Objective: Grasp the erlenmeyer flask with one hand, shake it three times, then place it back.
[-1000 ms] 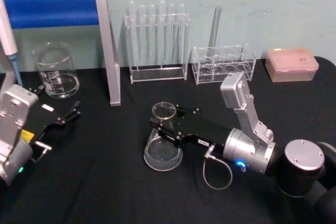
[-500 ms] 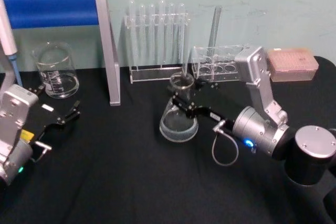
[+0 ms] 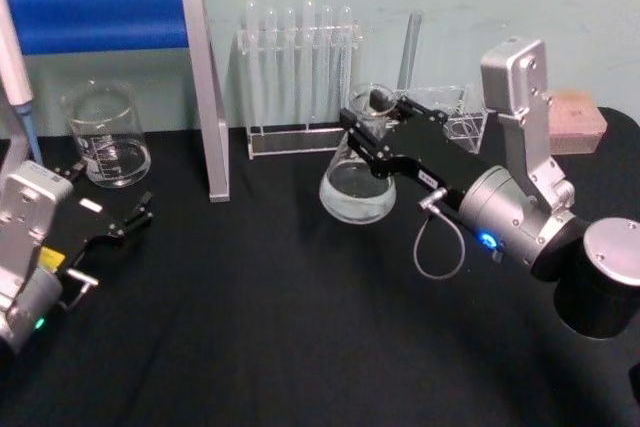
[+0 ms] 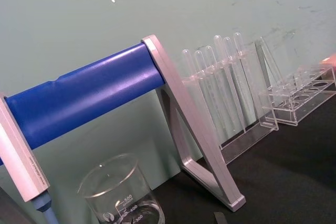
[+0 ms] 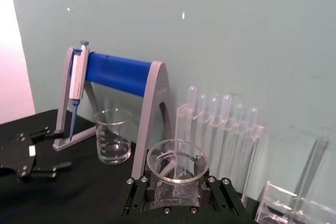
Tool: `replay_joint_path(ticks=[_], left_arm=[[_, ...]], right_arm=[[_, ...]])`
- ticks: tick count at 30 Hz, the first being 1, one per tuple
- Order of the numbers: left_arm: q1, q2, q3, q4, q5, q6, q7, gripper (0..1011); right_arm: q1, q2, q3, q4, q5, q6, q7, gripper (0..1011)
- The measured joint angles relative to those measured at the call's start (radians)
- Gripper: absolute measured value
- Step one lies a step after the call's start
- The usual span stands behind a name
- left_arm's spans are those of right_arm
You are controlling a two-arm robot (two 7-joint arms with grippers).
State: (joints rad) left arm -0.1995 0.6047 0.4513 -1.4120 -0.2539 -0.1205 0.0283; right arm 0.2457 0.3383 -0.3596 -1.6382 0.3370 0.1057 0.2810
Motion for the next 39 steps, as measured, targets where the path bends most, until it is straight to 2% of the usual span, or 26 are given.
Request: replay_joint_path(ticks=[5,14,39], left_arm=[[0.0,0.0,0.0,0.0,0.0,0.0,0.0,1001],[0.0,0.0,0.0,0.0,0.0,0.0,0.0,1001],[0.0,0.0,0.0,0.0,0.0,0.0,0.0,1001]], right_arm=[[-0.011,-0.009,0.016,-0.025,-0.008,0.005,-0.007,449],[-0.016,-0.025,0.023,-0.017,-0.016,0.011,-0.003,449],[-0.03,-0.031,0.012,0.008,-0.027,0.021,0.022,449]])
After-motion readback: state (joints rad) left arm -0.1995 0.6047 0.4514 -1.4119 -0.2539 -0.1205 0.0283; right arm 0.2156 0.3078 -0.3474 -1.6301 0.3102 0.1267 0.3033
